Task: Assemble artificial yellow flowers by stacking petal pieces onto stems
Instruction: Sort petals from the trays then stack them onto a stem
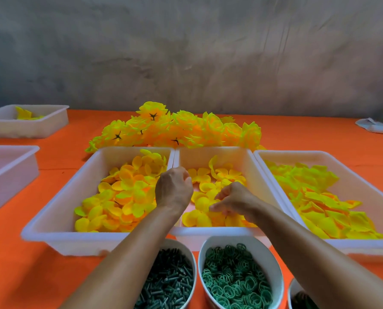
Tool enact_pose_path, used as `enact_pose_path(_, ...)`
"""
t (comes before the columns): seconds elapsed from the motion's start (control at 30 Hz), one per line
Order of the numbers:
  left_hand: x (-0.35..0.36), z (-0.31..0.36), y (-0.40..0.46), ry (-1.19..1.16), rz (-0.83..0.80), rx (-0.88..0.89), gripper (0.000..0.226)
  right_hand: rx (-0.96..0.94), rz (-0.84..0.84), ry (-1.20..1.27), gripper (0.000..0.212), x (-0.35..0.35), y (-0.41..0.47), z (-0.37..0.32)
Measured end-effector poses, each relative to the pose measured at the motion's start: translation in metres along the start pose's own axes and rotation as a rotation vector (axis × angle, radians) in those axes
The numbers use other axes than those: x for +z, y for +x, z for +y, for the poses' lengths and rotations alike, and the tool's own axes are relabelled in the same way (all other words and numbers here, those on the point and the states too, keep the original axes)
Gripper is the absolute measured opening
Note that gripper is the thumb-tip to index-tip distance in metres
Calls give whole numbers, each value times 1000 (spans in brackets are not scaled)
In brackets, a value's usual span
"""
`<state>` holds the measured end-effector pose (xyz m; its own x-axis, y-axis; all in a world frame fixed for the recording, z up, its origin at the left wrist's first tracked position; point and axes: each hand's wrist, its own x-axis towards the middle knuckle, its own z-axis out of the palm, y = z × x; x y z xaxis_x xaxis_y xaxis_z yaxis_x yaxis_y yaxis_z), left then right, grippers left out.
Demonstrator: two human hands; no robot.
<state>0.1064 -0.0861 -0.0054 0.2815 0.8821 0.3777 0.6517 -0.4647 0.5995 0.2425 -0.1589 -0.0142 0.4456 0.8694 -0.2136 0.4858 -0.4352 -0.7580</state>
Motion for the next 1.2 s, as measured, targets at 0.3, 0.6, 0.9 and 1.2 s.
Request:
enact_pose_path(0.3, 3, 0, -2, -72, 14, 4, 17, 17, 4, 672, 28, -14, 4, 3)
enact_pose_path(0.6, 7, 3, -4, -200, -159, 315, 41, -76, 99, 707, 24, -14, 1, 1)
enact_pose_path(0.9, 5, -1, 0, -637, -294, 114, 23, -143, -18, 663, 41, -12, -6, -5)
enact_pose_path(1.2, 5, -4, 1, -694, -294, 119, 15, -190, -95, 677, 37, -12, -3, -2)
